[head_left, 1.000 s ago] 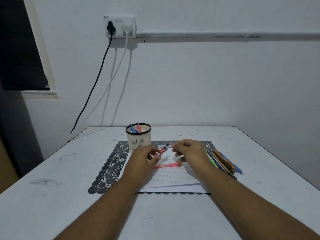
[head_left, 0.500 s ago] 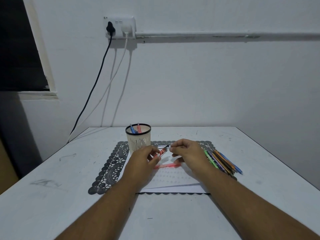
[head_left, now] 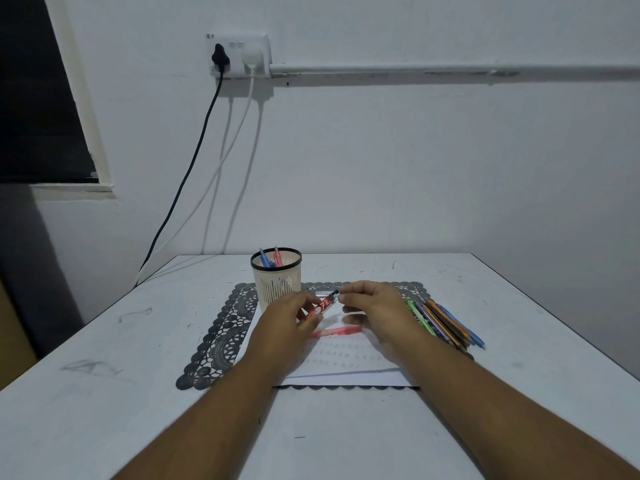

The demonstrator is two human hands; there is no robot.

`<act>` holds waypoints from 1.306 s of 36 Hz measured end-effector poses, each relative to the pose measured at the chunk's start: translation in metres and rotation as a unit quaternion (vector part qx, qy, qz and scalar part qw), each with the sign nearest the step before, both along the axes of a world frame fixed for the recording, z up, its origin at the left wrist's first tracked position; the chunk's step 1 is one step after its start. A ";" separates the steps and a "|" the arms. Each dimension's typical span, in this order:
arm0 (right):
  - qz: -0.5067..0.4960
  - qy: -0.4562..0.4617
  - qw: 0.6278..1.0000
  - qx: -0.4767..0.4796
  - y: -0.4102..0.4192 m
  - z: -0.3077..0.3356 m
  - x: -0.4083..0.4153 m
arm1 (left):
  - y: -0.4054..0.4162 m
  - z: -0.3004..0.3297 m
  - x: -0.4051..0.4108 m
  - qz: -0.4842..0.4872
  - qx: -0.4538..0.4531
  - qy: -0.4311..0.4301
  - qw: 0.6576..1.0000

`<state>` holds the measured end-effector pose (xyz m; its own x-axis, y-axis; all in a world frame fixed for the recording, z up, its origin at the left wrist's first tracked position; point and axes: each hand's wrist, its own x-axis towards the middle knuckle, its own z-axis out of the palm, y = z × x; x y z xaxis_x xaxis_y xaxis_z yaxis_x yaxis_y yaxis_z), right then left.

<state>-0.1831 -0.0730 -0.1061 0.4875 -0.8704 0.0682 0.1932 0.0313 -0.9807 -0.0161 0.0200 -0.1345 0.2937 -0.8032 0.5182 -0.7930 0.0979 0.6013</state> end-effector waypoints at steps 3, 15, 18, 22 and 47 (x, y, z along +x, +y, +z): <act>0.011 -0.012 1.000 0.015 0.001 0.000 -0.001 | 0.000 0.000 0.000 0.001 0.002 -0.007 1.000; -0.032 -0.042 0.998 0.024 -0.006 0.000 -0.004 | 0.001 0.001 -0.001 0.000 0.006 -0.036 0.999; -0.033 -0.056 0.997 0.032 -0.006 0.000 -0.005 | 0.000 0.001 -0.001 0.001 0.008 -0.033 0.999; -0.034 -0.088 0.994 0.056 -0.008 0.000 -0.006 | 0.000 -0.001 0.000 -0.005 0.000 -0.033 0.999; -0.071 -0.030 0.995 0.063 -0.037 -0.012 -0.021 | -0.001 0.000 0.001 -0.019 -0.056 -0.079 0.995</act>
